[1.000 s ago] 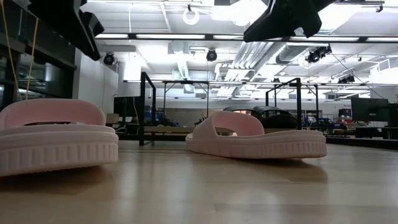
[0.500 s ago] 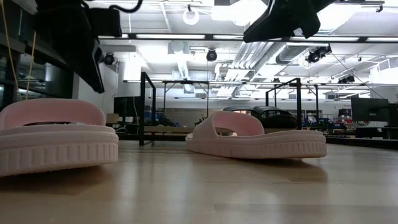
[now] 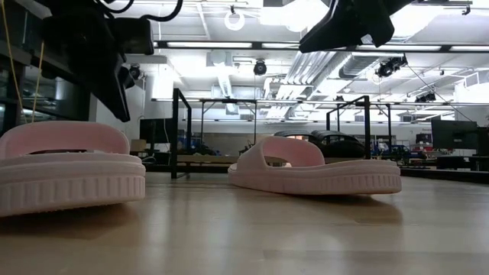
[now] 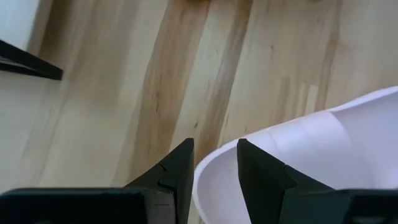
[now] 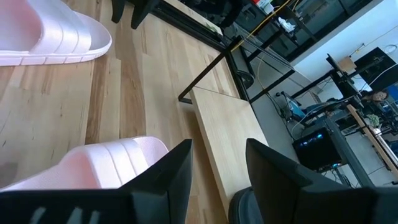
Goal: Pick and place slides into the shelf
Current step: Put the left pink slide on the shelf
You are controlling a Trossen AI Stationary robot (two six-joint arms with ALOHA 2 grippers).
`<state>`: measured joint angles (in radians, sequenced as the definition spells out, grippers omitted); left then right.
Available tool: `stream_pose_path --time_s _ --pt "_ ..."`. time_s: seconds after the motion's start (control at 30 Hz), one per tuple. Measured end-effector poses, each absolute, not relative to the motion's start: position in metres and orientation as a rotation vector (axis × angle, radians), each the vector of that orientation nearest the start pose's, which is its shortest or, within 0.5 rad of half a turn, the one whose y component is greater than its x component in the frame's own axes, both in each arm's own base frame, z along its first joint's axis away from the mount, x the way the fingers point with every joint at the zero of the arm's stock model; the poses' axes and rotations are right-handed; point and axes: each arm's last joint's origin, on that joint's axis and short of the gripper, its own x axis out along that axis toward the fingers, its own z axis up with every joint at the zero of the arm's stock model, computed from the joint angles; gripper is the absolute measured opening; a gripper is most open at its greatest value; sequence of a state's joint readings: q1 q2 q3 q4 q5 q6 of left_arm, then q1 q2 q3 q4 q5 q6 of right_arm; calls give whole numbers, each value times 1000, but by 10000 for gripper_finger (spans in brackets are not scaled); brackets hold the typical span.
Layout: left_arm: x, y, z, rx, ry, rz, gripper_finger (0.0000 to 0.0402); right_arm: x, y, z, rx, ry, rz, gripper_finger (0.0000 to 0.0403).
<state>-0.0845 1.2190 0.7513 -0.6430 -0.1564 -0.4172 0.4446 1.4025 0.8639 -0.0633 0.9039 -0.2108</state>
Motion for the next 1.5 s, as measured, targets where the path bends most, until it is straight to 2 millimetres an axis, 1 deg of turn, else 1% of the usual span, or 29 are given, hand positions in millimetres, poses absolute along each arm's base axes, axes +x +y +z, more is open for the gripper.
stream_pose_path --time_s 0.5,0.57,0.67,0.8,0.9,1.07,1.17,1.23,1.4,1.5 --pt "219 -16 209 -292 1063 241 108 269 103 241 -580 523 -392 142" --pt "221 -16 214 -289 1048 235 108 270 104 241 -572 525 -361 142" --pt "225 -16 221 -287 1019 234 108 271 106 241 -537 516 -267 142" --pt "227 -16 226 -269 997 244 108 279 108 240 -510 484 -196 142" --pt "227 -16 226 -256 998 238 108 288 107 234 -513 467 -153 142" --pt "227 -16 226 -233 1000 225 108 302 103 219 -540 480 -142 142" --pt "227 -16 227 -211 1000 213 108 314 102 213 -549 501 -147 142" --pt "227 -16 227 -208 994 210 108 326 103 210 -555 509 -145 142" --pt "224 -15 234 -209 959 211 108 360 110 196 -583 547 -76 142" --pt "220 -15 239 -212 933 209 108 378 116 193 -600 542 -55 142"
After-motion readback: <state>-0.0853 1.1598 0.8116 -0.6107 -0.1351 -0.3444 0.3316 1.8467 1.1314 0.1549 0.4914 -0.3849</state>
